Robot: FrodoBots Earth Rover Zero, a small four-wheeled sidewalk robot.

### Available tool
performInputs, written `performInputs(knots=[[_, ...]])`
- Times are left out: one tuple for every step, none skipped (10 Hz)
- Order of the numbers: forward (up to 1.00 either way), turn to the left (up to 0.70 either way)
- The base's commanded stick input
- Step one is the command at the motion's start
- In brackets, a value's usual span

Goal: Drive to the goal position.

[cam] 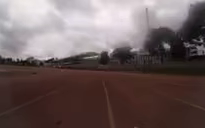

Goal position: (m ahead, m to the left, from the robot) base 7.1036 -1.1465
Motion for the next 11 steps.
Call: performInputs(knots=[[0.67,0.00],[0.67,0.00],[0.67,0.00],[0.67,0.00],[0.67,0.00],[0.67,0.00],[0.67,0.00],[0.67,0.00],[0.67,0.00],[0.67,0.00],[0.67,0.00]])
